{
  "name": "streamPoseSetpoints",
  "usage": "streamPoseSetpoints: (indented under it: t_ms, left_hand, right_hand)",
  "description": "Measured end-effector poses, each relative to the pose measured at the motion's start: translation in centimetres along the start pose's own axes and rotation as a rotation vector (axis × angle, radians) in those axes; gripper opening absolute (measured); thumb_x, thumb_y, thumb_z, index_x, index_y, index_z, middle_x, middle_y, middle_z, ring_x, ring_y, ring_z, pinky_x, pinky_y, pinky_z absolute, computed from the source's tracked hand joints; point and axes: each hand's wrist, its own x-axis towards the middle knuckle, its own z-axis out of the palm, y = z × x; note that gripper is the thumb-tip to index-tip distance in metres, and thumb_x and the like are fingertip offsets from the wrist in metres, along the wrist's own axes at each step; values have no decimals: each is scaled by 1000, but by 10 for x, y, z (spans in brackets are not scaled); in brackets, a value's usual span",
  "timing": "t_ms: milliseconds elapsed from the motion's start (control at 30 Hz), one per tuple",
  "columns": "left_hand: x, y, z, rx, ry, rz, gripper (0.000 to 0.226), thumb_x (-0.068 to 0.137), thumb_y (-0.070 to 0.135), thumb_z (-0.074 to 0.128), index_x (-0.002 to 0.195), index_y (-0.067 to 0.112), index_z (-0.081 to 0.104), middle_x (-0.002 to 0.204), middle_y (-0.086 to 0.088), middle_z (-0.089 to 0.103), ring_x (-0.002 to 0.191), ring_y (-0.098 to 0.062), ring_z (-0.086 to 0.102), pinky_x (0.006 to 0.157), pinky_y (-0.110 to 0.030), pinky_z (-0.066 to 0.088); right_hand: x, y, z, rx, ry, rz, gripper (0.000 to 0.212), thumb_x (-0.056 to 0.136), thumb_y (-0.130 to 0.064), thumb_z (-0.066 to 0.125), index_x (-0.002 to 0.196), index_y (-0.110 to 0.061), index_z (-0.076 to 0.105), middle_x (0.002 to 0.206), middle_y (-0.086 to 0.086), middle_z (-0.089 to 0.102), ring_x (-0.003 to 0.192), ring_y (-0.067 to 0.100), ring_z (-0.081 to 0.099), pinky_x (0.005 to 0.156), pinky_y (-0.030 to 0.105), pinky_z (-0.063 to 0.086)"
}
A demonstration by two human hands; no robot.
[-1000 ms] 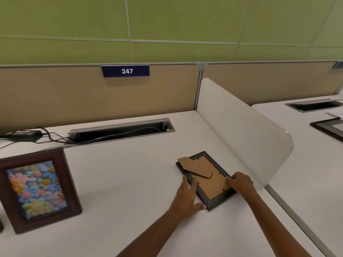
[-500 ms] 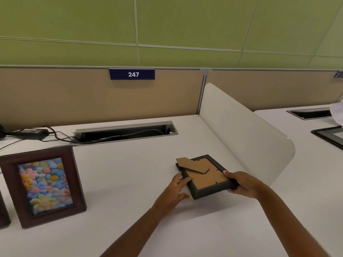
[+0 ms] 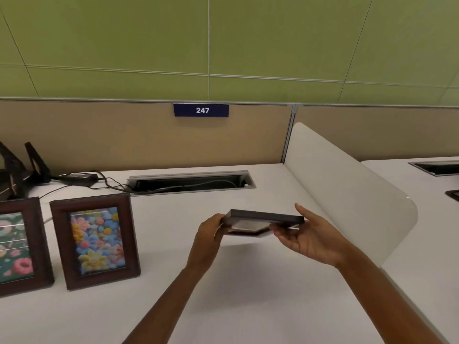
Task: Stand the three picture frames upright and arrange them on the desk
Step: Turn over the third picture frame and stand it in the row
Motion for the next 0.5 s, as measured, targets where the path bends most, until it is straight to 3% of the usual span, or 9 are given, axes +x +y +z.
streamPoseSetpoints:
  t_ms: [67, 133, 167, 233, 333, 400, 500]
  left_hand:
    - [0, 4, -4, -65, -11, -11, 17, 85, 12, 45, 94, 7, 58, 83, 12, 60, 75, 5, 56, 66, -8, 44]
    - [0, 4, -5, -108, -27, -53, 13, 88, 10, 45, 94, 5, 55, 85, 8, 62, 75, 1, 59, 65, -23, 52]
    - [-5, -1, -21, -99, 46, -104, 9, 89, 7, 47, 93, 6, 54, 88, 4, 62, 78, -2, 59, 64, -27, 54]
    - [-9, -8, -38, -105, 116, -187, 7, 89, 4, 48, 90, 10, 51, 91, 0, 61, 82, -11, 59, 62, -17, 54]
    - [-11, -14, -39, -209, 117, -296, 7, 90, 7, 49, 91, 13, 49, 93, -1, 59, 87, -16, 58, 60, -6, 51]
    - [-12, -10, -35, -318, 126, -365, 8, 91, 10, 46, 96, 16, 49, 97, -2, 59, 89, -14, 58, 61, -6, 52]
    - [-13, -10, -40, -412, 160, -430, 12, 92, 13, 44, 103, 18, 49, 102, 0, 58, 86, -8, 58, 63, -8, 52]
  right_hand:
    - [6, 3, -3, -55, -33, -70, 59, 78, -53, 50, 115, -7, 50, 101, 19, 71, 90, 28, 70, 73, 35, 61]
    - [10, 7, -2, -242, -5, -146, 60, 71, -53, 52, 116, -12, 50, 99, 13, 71, 86, 23, 70, 69, 31, 61]
    - [24, 14, 12, -392, -26, -133, 59, 71, -50, 54, 117, -13, 49, 97, 9, 70, 82, 19, 69, 68, 28, 60]
    - [40, 29, 28, -683, 27, -152, 55, 76, -43, 58, 122, -16, 47, 94, 3, 64, 78, 14, 63, 67, 24, 56]
    - [58, 48, 24, -924, 172, -215, 36, 86, -33, 56, 119, -18, 49, 86, -1, 56, 80, 12, 56, 71, 27, 53]
    - [63, 57, 20, -1002, 209, -266, 25, 87, -32, 56, 110, -21, 54, 84, -5, 57, 81, 10, 57, 71, 27, 53]
    - [71, 67, 23, -999, 167, -359, 16, 87, -31, 55, 102, -28, 54, 93, -9, 60, 78, 2, 60, 56, 10, 52]
